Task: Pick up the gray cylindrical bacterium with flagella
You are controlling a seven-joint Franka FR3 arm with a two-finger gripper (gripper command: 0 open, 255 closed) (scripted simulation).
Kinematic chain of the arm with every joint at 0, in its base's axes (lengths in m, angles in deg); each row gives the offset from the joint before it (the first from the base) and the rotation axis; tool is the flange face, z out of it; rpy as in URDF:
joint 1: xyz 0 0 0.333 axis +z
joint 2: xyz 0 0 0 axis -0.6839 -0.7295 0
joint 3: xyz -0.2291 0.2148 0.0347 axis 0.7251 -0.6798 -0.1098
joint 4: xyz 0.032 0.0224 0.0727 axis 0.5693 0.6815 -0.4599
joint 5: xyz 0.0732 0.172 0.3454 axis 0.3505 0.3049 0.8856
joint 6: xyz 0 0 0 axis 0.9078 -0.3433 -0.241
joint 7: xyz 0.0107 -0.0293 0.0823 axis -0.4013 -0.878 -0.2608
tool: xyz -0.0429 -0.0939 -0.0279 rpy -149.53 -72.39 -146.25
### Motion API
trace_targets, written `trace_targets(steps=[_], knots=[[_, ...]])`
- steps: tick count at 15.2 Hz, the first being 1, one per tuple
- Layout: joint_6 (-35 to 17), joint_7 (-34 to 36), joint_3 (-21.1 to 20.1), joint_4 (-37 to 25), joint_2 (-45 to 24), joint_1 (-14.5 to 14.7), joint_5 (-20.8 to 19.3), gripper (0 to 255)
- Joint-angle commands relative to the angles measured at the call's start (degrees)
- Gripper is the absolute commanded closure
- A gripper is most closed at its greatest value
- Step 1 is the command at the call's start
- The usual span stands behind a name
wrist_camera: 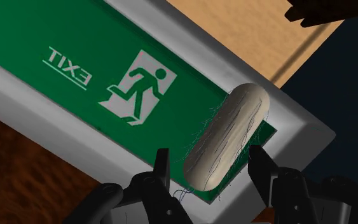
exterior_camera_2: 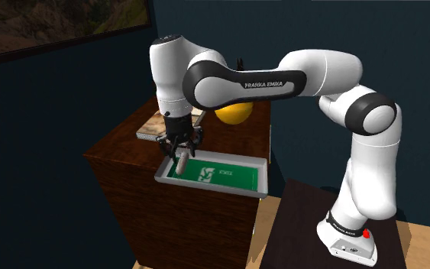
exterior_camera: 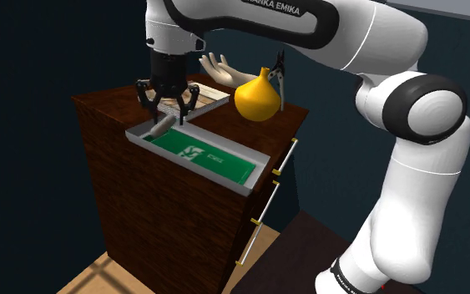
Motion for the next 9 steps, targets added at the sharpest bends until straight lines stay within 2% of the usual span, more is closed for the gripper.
trace_targets(steps=[1, 7, 9], knots=[[1.76, -0.07, 0.0, -2.28, -0.58, 0.24, -0.25, 255], [7.94, 0.18, -0.1, -11.09, -3.38, 1.79, -1.55, 255], [8.11, 0.19, -0.09, -11.34, -3.47, 1.85, -1.59, 255]])
